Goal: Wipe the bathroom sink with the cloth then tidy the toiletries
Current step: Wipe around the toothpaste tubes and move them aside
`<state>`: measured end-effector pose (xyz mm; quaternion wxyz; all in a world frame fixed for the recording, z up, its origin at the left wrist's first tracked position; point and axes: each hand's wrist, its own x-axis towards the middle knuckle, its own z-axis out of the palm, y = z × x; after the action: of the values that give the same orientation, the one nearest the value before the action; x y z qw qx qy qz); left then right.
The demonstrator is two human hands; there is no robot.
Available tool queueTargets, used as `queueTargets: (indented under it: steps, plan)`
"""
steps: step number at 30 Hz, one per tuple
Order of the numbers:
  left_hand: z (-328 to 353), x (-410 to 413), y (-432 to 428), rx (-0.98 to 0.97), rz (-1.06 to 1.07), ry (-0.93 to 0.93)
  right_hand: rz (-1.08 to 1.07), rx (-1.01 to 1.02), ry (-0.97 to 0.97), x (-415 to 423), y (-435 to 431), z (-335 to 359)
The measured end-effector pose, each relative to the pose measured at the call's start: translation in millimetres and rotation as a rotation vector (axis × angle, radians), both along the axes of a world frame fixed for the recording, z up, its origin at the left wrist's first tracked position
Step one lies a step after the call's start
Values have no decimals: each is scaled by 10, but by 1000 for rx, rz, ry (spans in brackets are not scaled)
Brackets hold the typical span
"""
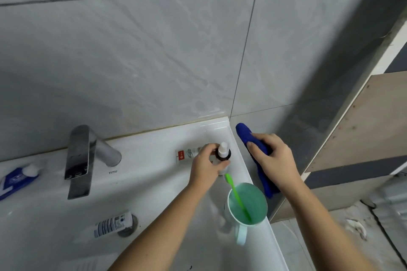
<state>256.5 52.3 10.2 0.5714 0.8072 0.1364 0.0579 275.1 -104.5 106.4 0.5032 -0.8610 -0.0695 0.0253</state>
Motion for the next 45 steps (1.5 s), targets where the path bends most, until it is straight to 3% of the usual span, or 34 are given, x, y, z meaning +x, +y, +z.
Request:
queueTargets:
  steps: [12, 16, 20, 26, 32, 37, 45]
  plan:
    - [106, -148, 161, 32, -55, 18, 22, 56, -55, -200, 196, 181]
    - [308, -559, 396, 37, -20, -43, 55, 135, -69, -428, 479, 359]
    - [393, -1184, 860, 164, -15, -115, 208, 159, -45, -775, 988, 416]
    - [537, -2180, 1963, 358, 216, -226, 392, 268, 101, -1410, 2067, 277]
    - [309, -2889, 3245, 423, 569, -101, 544, 292, 220, -1959, 3214, 77]
    - [54, -2773, 4121, 536, 579, -16, 442, 276, 287, -2041, 3864, -286]
    - [-278, -2045, 4828, 684, 354, 104, 271, 223, 287, -1843, 4315, -681]
